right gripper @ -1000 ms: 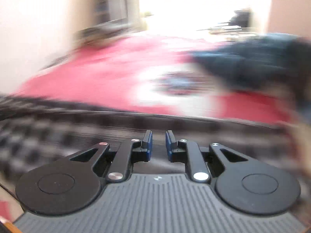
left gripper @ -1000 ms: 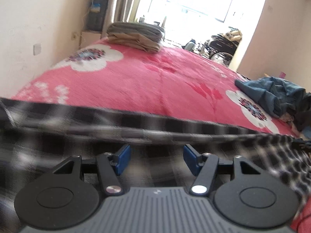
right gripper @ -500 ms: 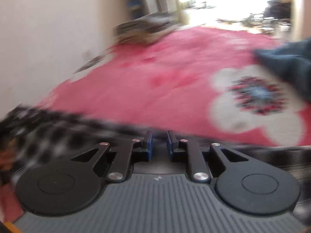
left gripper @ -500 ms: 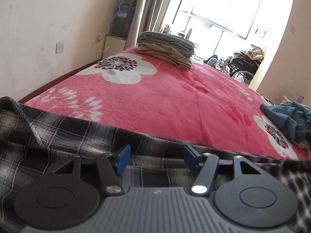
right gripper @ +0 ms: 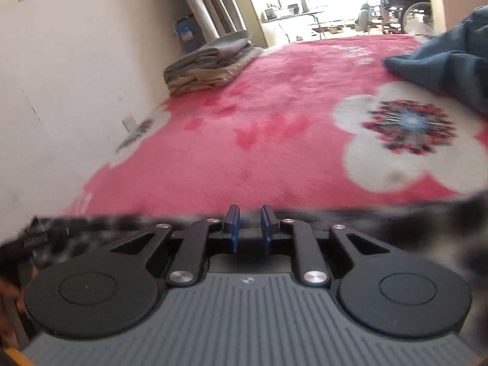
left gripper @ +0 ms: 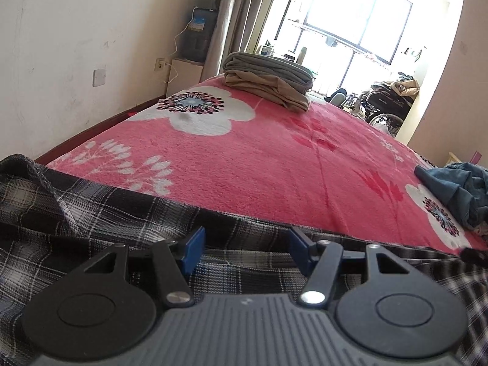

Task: Fold clothes

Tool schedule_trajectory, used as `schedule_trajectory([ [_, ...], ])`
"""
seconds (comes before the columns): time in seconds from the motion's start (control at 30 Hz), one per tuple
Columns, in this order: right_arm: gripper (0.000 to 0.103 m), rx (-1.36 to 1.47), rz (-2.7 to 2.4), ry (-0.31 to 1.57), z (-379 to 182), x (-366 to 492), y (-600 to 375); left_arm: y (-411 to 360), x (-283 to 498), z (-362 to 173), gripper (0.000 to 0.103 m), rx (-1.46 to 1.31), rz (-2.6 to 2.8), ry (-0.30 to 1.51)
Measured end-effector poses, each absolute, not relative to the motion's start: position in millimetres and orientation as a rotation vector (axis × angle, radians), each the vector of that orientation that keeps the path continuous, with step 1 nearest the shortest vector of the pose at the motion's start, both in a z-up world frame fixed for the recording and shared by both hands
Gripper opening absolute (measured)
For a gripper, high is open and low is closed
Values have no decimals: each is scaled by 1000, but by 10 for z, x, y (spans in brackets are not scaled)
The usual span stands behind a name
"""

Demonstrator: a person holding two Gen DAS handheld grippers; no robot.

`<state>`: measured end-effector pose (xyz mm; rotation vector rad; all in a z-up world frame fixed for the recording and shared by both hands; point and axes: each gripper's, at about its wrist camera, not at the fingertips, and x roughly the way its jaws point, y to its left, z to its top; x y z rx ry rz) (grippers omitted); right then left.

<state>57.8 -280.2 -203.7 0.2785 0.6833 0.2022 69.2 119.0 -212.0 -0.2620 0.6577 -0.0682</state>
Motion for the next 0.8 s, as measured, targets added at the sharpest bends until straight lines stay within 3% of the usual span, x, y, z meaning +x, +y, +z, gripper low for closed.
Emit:
schedule_trajectory([
  [0.1,15,337,98,723,-2190,561,-3294,1181,687,-2119,61,-254,-68,657],
  [0.2,0,447,-7,720,-2410,624,-3926,1180,681,-2115,61,-246,-63,656],
  [0.57,0,612,-437,577,-2565,580,-5769,1108,679,-2103,61,-176,-45,667],
  [0.63,6,594,-495,556,-2437,521,-5875,1074,674,-2088,61,-144,-39,676],
  [0.8,7,658,-304,513,-2046,108,-5750,1039,679,-2010,61,-94,-15,704],
])
